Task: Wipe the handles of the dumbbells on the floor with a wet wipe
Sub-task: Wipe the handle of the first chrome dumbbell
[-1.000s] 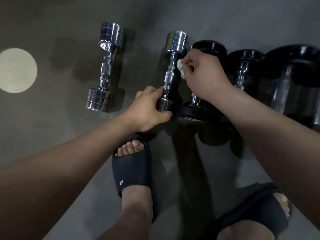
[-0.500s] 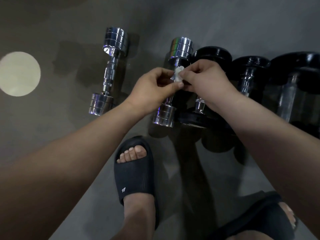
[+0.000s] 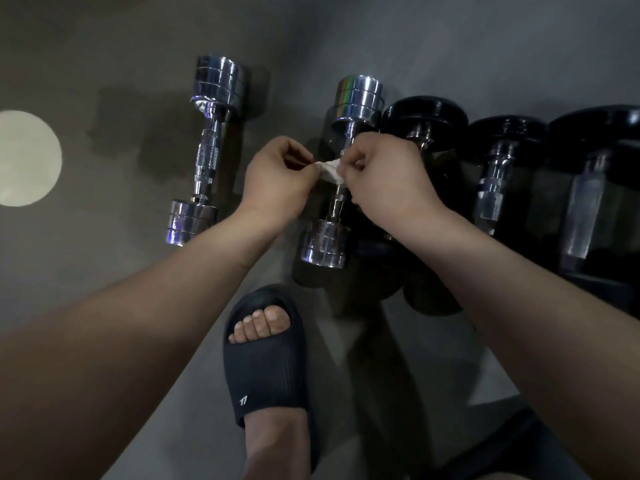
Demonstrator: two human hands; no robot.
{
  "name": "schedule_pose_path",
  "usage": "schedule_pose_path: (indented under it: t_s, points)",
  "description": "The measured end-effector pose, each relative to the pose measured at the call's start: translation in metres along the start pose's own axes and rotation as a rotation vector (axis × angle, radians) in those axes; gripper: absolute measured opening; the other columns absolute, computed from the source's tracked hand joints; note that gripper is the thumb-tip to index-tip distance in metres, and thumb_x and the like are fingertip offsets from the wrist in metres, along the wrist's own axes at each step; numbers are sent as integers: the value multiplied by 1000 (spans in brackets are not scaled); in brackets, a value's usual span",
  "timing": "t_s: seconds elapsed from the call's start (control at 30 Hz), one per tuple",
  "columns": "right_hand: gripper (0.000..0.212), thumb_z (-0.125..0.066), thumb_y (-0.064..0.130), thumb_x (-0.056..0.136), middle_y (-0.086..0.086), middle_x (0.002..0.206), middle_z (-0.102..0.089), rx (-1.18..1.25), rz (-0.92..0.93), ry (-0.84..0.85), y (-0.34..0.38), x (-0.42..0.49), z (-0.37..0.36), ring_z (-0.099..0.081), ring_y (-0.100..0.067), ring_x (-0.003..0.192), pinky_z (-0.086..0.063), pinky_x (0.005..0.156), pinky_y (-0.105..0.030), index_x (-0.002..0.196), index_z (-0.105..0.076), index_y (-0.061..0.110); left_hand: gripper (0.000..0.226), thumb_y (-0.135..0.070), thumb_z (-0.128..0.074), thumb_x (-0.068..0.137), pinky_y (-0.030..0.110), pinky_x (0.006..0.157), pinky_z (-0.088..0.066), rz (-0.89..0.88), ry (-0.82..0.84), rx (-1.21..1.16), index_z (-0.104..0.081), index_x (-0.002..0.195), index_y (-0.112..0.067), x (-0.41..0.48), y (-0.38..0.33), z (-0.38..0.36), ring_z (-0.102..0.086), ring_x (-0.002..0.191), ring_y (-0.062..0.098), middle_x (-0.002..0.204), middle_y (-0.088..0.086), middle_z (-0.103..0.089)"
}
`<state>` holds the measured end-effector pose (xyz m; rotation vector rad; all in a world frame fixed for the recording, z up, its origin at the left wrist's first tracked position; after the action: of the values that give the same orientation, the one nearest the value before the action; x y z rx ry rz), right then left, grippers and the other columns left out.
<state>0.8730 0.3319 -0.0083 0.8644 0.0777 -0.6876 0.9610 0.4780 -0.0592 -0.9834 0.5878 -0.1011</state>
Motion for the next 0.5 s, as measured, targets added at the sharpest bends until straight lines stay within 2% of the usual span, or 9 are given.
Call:
schedule_pose_path:
  t_s: [0.1, 0.2, 0.27, 0.37, 0.5]
  points:
    - [13, -68, 26, 92, 0, 90, -72, -90, 13, 36, 1, -2, -1, -67, -17, 84, -57, 78, -38, 97, -75, 17, 5, -18, -71, 81, 24, 68, -52, -122, 40, 194, -72, 85, -20, 2, -12, -3, -65, 75, 4, 77, -9, -69]
    - [16, -65, 22, 94, -1, 99, -74, -68, 33, 53, 1, -8, 2, -67, -17, 92, -56, 84, -38, 105, -77, 19, 15, -32, -70, 84, 25, 77, -56, -111, 138, 140, -77, 94, -23, -7, -16, -14, -70, 84, 3, 84, -10, -75]
    - [15, -64, 20, 94, 2, 98, -73, -22, 14, 30, -6, -10, 3, -67, -15, 90, -57, 83, -35, 104, -75, 22, 19, -38, -75, 84, 28, 81, -57, -85, 153, 94, -77, 96, -23, -9, -12, -19, -71, 86, 4, 87, -10, -76]
    - [6, -65, 15, 92, -1, 90, -70, 38, -30, -26, -16, -11, 4, -67, -18, 82, -58, 76, -38, 96, -68, 17, 19, -29, -82, 83, 39, 85, -60, -33, 119, -3, -75, 96, -18, -7, -4, -21, -73, 86, 12, 88, -3, -77]
    - [10, -63, 14, 92, -4, 81, -68, -85, 8, -39, -13, -3, 3, -64, -20, 75, -55, 70, -40, 85, -68, 11, 8, -17, -81, 83, 48, 82, -60, 14, 68, -117, -73, 81, -14, -1, -3, -24, -74, 80, 21, 81, 3, -76]
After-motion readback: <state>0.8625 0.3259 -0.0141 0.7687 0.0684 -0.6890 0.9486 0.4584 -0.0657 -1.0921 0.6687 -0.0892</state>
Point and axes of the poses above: each hand's wrist, its own x-axis towards the middle knuckle, its own z-axis out of the back of the hand, y = z × x, the point moved 9 cm from there along x, towards the middle knuckle
